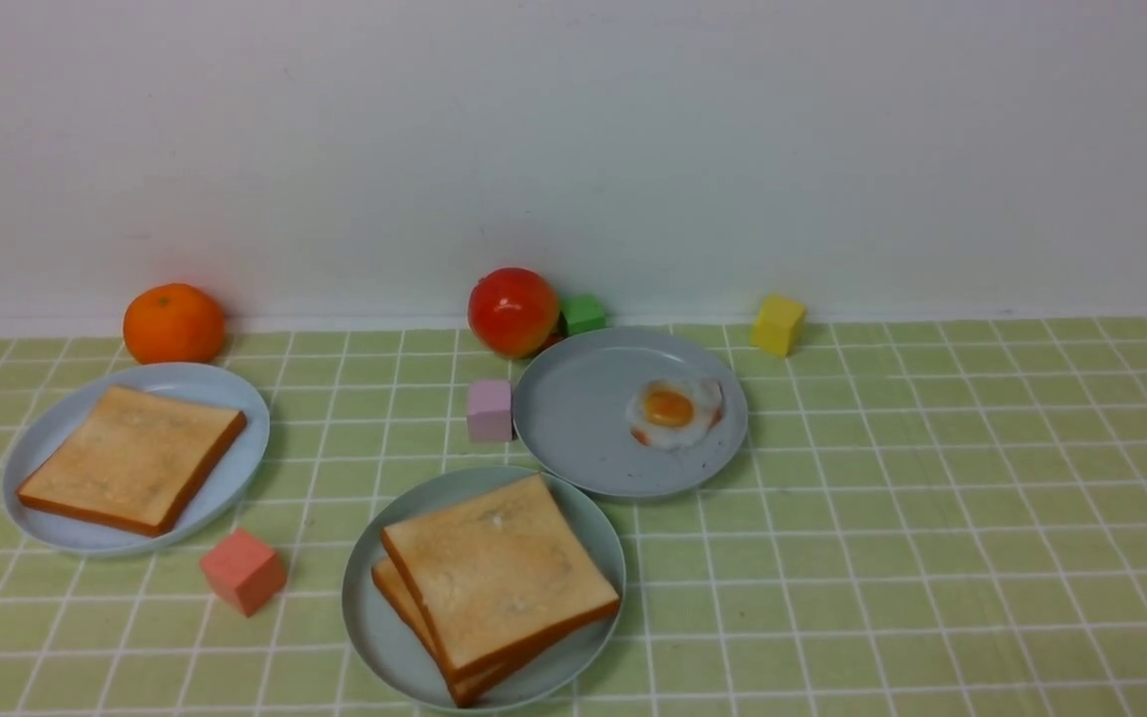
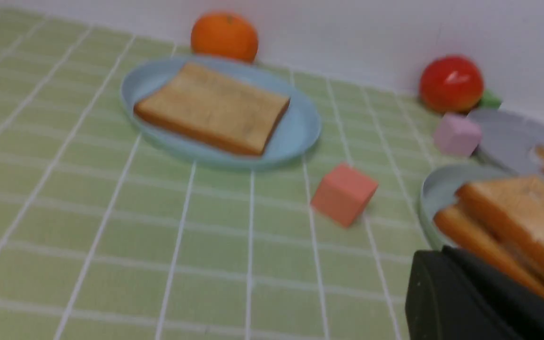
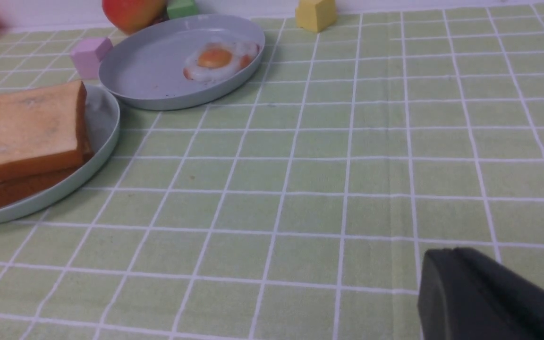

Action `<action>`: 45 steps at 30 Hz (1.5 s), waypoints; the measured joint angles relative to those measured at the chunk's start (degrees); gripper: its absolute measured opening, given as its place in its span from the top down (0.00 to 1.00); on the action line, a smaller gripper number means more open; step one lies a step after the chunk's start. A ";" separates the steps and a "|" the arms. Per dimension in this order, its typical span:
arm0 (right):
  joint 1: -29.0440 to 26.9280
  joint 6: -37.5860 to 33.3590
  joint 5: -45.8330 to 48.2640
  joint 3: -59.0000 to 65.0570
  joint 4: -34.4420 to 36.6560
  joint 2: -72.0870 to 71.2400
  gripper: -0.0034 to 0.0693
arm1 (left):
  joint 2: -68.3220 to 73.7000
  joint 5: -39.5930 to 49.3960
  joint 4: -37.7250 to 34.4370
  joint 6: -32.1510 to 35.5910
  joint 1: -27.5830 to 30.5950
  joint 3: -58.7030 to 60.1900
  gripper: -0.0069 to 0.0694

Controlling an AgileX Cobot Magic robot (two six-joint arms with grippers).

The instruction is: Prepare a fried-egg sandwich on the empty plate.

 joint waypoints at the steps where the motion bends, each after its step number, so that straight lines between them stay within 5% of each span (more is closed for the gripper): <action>1: 0.00 0.00 0.00 0.00 0.00 0.00 0.94 | 0.00 1.55 0.15 -0.83 0.00 0.28 0.93; 45: 0.00 -0.11 0.00 0.00 0.00 0.00 0.91 | 0.00 1.97 0.55 -2.31 0.00 0.26 0.92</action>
